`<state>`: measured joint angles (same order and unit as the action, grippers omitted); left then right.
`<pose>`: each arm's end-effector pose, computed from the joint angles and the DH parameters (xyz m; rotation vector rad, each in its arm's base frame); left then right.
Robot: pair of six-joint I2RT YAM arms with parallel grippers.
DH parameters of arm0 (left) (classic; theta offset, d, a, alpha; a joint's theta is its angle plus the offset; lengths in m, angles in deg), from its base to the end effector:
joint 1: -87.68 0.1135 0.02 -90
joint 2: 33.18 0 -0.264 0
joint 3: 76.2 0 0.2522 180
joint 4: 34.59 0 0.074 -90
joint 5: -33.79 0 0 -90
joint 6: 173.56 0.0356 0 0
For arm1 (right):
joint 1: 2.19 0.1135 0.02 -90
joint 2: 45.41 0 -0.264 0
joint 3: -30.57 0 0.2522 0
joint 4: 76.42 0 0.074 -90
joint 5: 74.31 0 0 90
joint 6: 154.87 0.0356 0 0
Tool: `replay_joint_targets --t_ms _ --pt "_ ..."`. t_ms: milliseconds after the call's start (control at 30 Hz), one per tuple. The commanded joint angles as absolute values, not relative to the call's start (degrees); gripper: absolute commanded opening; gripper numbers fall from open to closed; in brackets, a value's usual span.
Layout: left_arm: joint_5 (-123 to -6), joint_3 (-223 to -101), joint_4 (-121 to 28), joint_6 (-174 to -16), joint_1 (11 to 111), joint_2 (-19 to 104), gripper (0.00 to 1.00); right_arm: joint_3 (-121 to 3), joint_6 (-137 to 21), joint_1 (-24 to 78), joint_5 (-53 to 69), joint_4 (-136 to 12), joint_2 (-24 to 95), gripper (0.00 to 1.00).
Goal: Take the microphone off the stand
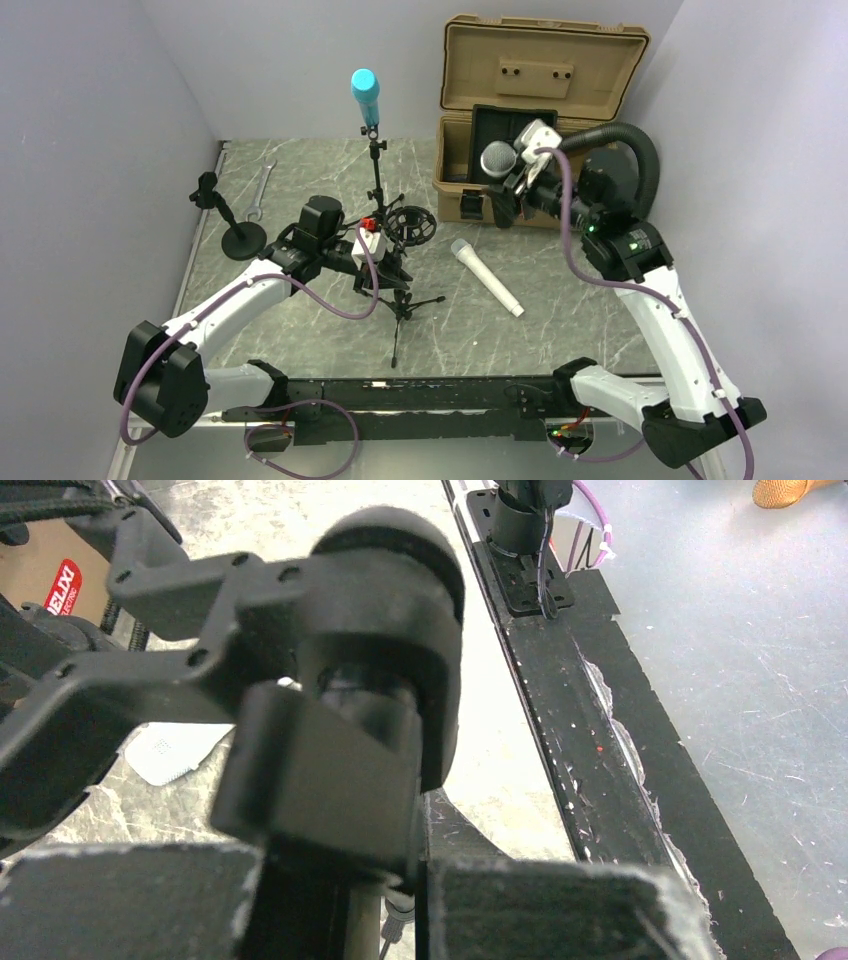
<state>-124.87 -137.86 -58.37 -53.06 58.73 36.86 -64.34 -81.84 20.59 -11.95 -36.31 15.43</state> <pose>0.2053 -0.1515 0.2786 1.5016 1.2424 -1.2316 0.1828 0.0947 0.4742 -0.9026 1.4247 0.4797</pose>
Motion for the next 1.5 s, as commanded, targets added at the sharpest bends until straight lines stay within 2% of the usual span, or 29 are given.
replay_joint_targets --t_ms 0,267,433,633,1000,1133,1300,1467 --pt "-119.0 -137.1 -59.6 -49.4 59.1 36.5 0.0 -53.3 -86.8 19.4 -4.8 -32.0 11.1 0.0" --pt "-117.5 -136.9 -60.0 -49.2 59.1 35.3 0.0 -37.0 -89.9 16.3 3.0 -29.2 6.6 0.0" --pt "-116.8 -137.4 -60.2 -49.5 59.2 35.1 0.0 -31.3 -92.4 12.1 3.4 -28.8 9.5 0.0" --pt "-116.2 -138.0 -60.7 -49.4 59.1 35.7 0.0 -28.6 -94.4 9.7 5.5 -31.1 17.4 0.0" --pt "-115.6 -138.1 -61.2 -49.3 59.2 35.6 0.0 -32.2 -94.2 8.2 6.0 -34.3 34.0 0.0" --pt "-115.5 -138.0 -61.3 -49.2 59.2 35.4 0.0 -32.1 -94.0 8.2 6.3 -35.5 37.6 0.06" --pt "-115.4 -138.0 -61.0 -49.3 59.2 35.6 0.0 -30.8 -93.9 8.2 6.2 -37.1 40.7 0.18" --pt "-115.2 -138.4 -61.2 -49.4 59.2 36.0 0.0 -31.4 -93.5 8.4 5.5 -37.2 44.0 0.21"
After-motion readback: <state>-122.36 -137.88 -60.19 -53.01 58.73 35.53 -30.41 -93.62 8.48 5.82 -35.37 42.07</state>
